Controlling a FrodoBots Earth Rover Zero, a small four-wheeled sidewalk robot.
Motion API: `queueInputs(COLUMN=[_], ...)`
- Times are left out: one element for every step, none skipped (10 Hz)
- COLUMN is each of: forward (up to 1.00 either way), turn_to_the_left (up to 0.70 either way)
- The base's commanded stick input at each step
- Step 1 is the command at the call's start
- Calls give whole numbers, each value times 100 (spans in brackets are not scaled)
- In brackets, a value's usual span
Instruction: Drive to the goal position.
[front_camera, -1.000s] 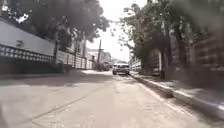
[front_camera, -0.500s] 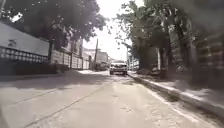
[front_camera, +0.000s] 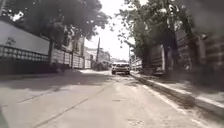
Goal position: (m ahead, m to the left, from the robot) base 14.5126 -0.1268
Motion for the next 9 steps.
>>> queueInputs(forward=[70, 70, 70, 70, 70, 70, 70, 70, 70], turn_to_the_left=[-35, -35, -35, -35, -28, -16, -4, 0, 0])
